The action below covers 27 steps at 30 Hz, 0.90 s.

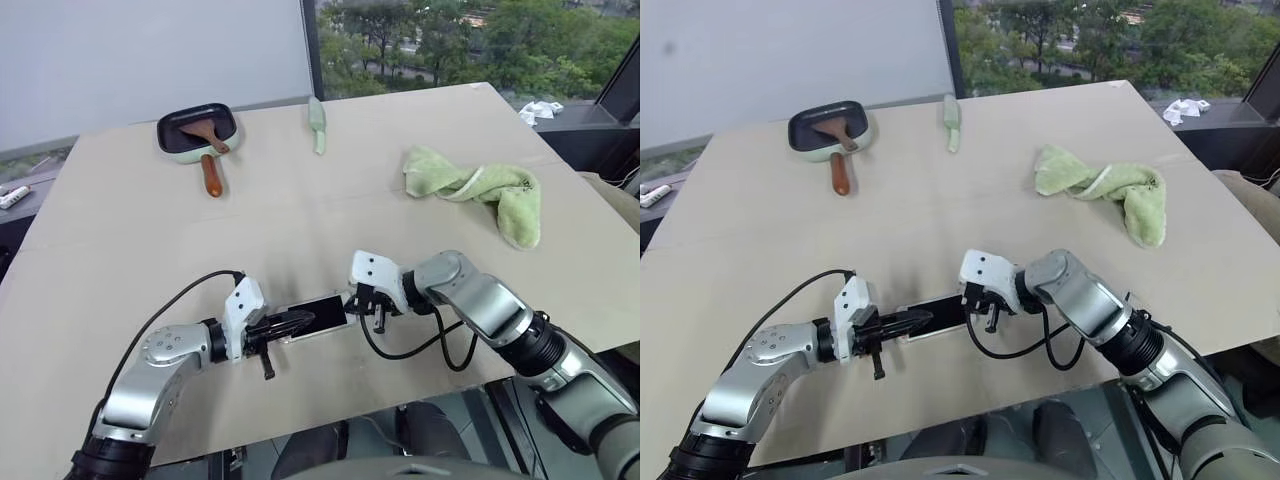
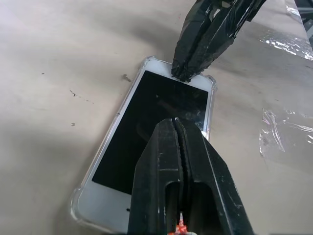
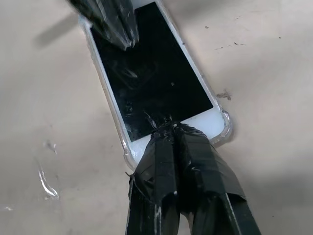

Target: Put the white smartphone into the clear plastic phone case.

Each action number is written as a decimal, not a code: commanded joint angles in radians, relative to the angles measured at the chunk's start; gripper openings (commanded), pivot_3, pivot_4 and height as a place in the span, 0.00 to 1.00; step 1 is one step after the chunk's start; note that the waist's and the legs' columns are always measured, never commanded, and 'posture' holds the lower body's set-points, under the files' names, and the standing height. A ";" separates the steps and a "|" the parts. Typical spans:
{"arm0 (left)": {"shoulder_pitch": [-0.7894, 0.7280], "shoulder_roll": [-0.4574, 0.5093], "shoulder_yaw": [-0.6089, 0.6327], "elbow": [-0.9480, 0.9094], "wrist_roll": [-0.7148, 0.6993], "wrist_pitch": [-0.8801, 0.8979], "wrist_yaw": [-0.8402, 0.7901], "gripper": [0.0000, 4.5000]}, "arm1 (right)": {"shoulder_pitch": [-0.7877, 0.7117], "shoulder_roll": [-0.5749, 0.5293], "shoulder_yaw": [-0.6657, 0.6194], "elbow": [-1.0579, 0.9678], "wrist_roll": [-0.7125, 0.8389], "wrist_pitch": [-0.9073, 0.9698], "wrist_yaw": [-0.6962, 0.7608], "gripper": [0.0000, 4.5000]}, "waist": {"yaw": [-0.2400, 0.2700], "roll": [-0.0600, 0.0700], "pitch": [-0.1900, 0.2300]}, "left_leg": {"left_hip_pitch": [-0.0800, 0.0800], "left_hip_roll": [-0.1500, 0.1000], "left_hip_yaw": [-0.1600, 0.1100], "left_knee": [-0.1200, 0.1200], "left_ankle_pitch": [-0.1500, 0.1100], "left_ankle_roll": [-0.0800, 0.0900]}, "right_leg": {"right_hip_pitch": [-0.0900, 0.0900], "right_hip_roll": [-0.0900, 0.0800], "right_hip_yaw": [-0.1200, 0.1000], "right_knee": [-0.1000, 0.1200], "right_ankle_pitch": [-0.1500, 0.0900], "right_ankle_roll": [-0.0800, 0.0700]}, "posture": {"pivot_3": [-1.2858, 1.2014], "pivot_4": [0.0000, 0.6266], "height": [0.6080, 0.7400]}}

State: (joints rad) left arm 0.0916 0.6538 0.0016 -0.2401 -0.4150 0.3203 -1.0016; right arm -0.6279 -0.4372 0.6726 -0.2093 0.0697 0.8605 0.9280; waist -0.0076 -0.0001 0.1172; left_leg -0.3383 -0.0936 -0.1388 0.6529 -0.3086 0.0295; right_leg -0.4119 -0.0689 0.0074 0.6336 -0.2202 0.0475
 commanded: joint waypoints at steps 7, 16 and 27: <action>-0.008 0.025 0.127 -0.115 -0.065 0.038 0.065 0.00 | 0.113 0.010 -0.148 0.031 0.055 -0.180 -0.031 0.02 | -0.004 -0.002 0.002 | 0.000 0.001 0.000 0.000 0.000 0.000 | -0.001 0.001 0.000 0.000 0.000 0.000 | 0.52 0.24 1.00; 0.168 0.113 0.355 -0.124 -0.147 0.045 -0.012 0.51 | 0.344 -0.083 -0.485 -0.061 0.258 -0.417 0.066 0.53 | -0.006 -0.001 0.021 | -0.011 0.001 0.000 -0.003 0.000 0.000 | -0.011 0.002 0.001 -0.003 0.000 -0.001 | 0.52 0.24 1.00; 0.395 0.144 0.512 -0.076 -0.053 -0.106 -0.078 0.99 | 0.578 -0.340 -0.694 0.136 0.317 -0.694 0.341 1.00 | 0.008 -0.003 0.030 | -0.013 0.002 0.001 -0.002 -0.001 0.002 | -0.010 0.001 0.001 -0.008 0.000 0.000 | 0.52 0.24 1.00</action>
State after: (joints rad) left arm 0.4667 0.7954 0.4707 -0.3018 -0.4920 0.2620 -1.0784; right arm -0.0502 -0.7533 0.0171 -0.0823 0.3625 0.2185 1.2234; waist 0.0004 -0.0029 0.1470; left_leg -0.3515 -0.0914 -0.1372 0.6512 -0.3099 0.0313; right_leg -0.4214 -0.0683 0.0082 0.6260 -0.2198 0.0471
